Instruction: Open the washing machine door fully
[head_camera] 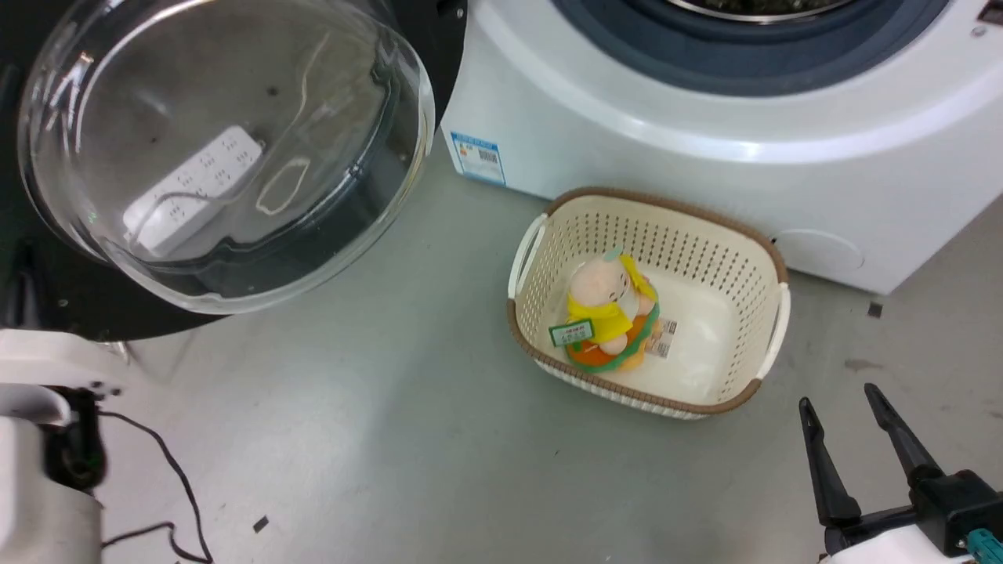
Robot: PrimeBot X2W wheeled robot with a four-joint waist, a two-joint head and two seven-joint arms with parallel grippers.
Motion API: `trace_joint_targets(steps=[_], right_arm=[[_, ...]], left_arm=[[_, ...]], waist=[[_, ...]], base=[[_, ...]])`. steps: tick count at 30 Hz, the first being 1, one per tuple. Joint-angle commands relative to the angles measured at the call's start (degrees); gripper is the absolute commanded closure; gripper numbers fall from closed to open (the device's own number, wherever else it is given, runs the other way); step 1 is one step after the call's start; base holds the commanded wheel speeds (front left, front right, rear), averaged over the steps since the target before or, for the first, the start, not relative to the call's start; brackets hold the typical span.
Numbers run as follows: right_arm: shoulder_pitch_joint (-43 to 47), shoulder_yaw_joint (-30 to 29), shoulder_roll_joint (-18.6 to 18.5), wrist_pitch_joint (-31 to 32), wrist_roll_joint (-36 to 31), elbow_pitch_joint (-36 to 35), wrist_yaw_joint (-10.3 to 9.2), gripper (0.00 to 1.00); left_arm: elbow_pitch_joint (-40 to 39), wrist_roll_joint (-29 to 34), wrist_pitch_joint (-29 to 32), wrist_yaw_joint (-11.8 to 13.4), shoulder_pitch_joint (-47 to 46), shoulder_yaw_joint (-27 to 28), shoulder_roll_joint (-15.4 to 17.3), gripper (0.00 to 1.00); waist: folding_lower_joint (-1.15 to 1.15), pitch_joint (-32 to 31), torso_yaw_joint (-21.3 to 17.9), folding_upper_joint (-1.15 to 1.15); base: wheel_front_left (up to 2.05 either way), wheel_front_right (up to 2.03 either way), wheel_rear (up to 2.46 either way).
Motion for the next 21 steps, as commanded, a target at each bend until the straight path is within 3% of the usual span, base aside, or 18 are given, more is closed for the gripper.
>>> trace_joint_targets(steps=[1,10,18,21], right_arm=[[-1.1,0.1,0.4,-0.3,0.4,0.3,0.05,0.00],[-1.1,-0.3,1.9,-0.3,1.5,1.4,0.05,0.00],[0.2,0.3,2.5,-0.3,2.0,0.5,0.05,0.00],[0.7,0.4,2.6,-0.3,2.4,0.3,0.05,0.00]], left_arm=[[-0.9,1.6,-0.3,-0.6,1.4,-0.8,-1.2,1.00],[-10.4,7.4,-0.3,-2.9,9.5,-7.7,-9.2,1.00],[-19.7,10.9,-0.3,-2.9,20.0,-13.0,-15.2,1.00],[-21.5,11.1,-0.3,-2.5,22.1,-13.3,-15.9,1.00]], waist=[[0.00,-1.8,-0.4,0.00],[0.00,-10.1,-3.9,0.00],[0.00,-17.0,-11.6,0.00],[0.00,-17.8,-13.6,0.00]], base=[[0.00,0.00,0.00],[0.00,0.00,0.00],[0.00,0.00,0.00],[0.00,0.00,0.00]])
